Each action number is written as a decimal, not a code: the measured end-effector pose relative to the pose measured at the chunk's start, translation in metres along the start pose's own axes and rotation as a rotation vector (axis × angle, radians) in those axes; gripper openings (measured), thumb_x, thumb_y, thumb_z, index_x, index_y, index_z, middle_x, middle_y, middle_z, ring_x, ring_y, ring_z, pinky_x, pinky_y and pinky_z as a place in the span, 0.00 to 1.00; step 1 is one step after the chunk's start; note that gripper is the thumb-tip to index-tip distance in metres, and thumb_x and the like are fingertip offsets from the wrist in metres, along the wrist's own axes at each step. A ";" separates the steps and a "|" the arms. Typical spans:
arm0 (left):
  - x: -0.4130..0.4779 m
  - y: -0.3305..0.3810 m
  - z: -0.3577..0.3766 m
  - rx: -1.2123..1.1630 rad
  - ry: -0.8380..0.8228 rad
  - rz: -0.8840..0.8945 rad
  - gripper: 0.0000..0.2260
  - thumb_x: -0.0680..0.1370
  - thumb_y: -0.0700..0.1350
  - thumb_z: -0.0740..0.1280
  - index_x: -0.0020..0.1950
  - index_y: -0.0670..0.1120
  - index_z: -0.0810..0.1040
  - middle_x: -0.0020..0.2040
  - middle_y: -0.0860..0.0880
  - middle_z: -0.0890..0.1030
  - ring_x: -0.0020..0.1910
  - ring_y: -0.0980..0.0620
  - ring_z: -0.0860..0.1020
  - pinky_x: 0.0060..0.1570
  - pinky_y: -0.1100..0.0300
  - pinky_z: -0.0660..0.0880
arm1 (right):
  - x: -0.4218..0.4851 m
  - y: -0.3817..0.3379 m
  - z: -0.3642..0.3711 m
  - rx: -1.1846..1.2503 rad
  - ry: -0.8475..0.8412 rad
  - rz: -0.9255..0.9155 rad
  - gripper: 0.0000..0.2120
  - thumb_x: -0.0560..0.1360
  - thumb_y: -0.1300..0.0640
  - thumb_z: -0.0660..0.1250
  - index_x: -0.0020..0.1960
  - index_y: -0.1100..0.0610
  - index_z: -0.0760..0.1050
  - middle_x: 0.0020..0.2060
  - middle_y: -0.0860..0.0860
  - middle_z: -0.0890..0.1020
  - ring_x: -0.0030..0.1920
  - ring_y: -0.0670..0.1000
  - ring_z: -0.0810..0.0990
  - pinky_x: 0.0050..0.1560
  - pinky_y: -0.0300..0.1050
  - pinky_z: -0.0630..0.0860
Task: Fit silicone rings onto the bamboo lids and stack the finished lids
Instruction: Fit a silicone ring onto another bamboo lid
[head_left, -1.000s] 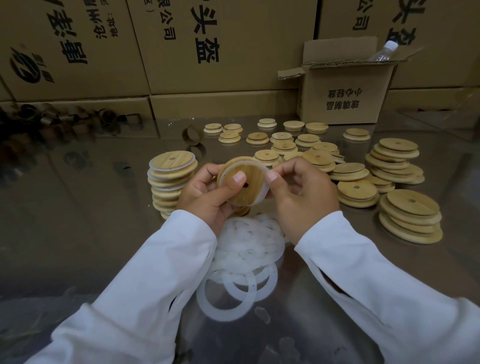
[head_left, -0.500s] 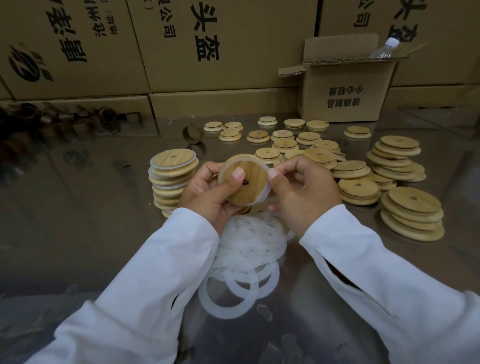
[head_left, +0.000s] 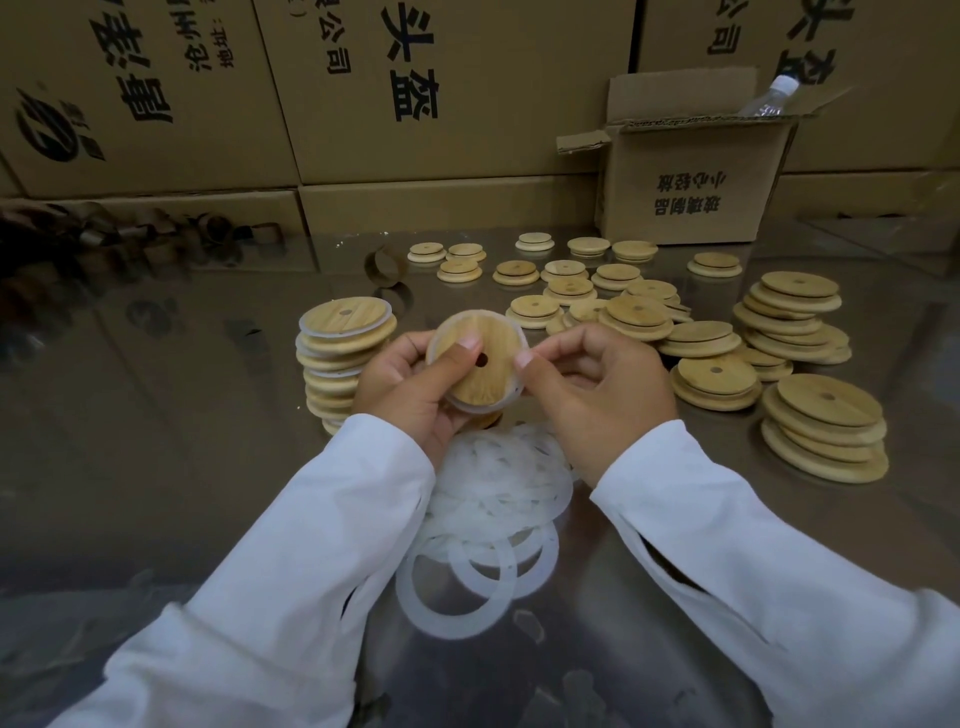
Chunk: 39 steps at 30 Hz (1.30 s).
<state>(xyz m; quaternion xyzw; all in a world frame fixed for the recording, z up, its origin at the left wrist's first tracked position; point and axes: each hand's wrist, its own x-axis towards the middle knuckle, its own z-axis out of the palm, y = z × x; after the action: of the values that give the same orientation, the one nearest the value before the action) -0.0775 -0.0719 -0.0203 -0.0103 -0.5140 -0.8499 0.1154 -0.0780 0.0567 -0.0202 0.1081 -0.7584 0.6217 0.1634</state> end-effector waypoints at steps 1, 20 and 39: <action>0.000 0.000 0.000 0.006 0.002 -0.003 0.13 0.63 0.41 0.68 0.45 0.39 0.74 0.37 0.43 0.81 0.34 0.50 0.82 0.32 0.57 0.80 | 0.001 0.000 -0.001 -0.034 0.012 0.018 0.05 0.70 0.55 0.71 0.36 0.51 0.77 0.33 0.45 0.83 0.37 0.43 0.81 0.42 0.37 0.77; 0.004 0.002 -0.005 -0.084 -0.007 0.003 0.07 0.72 0.38 0.64 0.49 0.37 0.74 0.45 0.41 0.79 0.44 0.47 0.80 0.42 0.54 0.81 | -0.003 -0.008 0.006 0.195 -0.072 0.181 0.04 0.71 0.58 0.71 0.40 0.53 0.76 0.31 0.50 0.84 0.37 0.48 0.84 0.48 0.49 0.80; 0.005 -0.007 -0.005 -0.011 0.007 0.031 0.03 0.71 0.38 0.65 0.43 0.40 0.73 0.31 0.49 0.81 0.33 0.53 0.81 0.36 0.55 0.80 | 0.003 -0.005 0.006 -0.097 -0.221 0.293 0.14 0.77 0.59 0.62 0.33 0.52 0.73 0.37 0.54 0.82 0.44 0.57 0.81 0.51 0.53 0.78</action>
<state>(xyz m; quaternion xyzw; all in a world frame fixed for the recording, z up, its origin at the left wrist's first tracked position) -0.0836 -0.0745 -0.0279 -0.0161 -0.5087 -0.8509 0.1302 -0.0797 0.0498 -0.0158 0.0562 -0.8084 0.5859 -0.0084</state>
